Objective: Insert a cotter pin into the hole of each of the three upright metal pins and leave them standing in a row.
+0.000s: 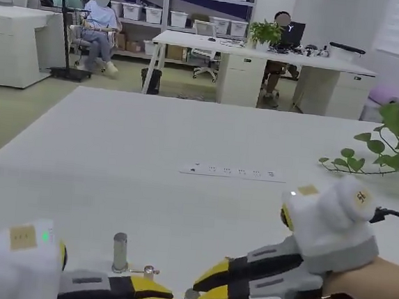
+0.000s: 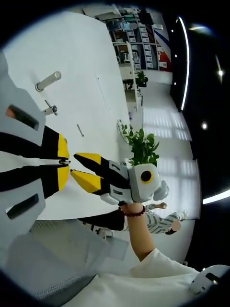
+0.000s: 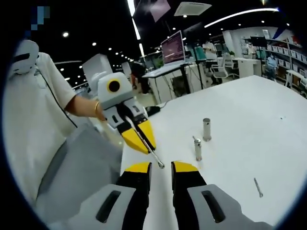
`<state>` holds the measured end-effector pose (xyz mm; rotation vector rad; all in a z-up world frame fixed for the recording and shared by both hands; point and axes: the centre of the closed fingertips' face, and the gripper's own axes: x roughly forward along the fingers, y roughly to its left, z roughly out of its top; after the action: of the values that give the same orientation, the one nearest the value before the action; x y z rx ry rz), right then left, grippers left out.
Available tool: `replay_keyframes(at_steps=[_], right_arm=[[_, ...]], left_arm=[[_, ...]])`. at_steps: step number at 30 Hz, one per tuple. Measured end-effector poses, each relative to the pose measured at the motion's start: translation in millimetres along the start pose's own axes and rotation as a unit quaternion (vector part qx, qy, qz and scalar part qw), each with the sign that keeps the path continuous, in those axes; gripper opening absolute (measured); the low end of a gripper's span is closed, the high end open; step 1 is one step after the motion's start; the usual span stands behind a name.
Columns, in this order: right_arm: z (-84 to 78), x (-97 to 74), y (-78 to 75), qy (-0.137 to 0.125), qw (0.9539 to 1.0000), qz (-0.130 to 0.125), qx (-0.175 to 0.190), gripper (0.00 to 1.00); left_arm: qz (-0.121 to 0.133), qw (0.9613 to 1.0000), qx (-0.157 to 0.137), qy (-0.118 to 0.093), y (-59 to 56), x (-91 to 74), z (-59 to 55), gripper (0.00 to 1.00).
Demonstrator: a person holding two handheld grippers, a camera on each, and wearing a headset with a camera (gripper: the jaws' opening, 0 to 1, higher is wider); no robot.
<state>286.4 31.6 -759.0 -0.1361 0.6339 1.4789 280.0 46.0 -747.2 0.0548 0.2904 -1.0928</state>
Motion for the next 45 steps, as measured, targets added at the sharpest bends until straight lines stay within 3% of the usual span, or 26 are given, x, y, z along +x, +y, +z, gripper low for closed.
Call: replay_keyframes(at_steps=[5,11,20,25,36,45], right_arm=[[-9.4,2.8,11.7,0.014,0.9992,0.038,0.005,0.17],[-16.8,6.0,21.2,0.025,0.9977,0.062,0.011,0.15],[-18.6,7.7,25.1,0.026,0.9967,0.073,0.021,0.12],[-18.4,8.9,30.1,0.026,0.9956,0.087,0.021,0.08],[-20.3,7.8,31.4,0.042,0.9951,0.086,-0.028,0.04],[-24.0,8.3,31.5,0.074,0.9906,0.073,-0.09,0.03]], left_arm=[[-0.022,0.9997,0.005,-0.005,-8.5,1.4,0.6,0.01],[-0.049,0.9987,0.014,-0.009,-18.9,1.5,1.5,0.01],[-0.073,0.9971,0.021,-0.008,-28.5,-0.1,0.1,0.01],[-0.074,0.997,0.022,-0.006,-28.1,-0.5,-0.6,0.01],[-0.079,0.9964,0.029,0.004,-28.7,-0.1,-5.2,0.01],[-0.071,0.9969,0.031,0.009,-25.3,1.6,-7.8,0.03]])
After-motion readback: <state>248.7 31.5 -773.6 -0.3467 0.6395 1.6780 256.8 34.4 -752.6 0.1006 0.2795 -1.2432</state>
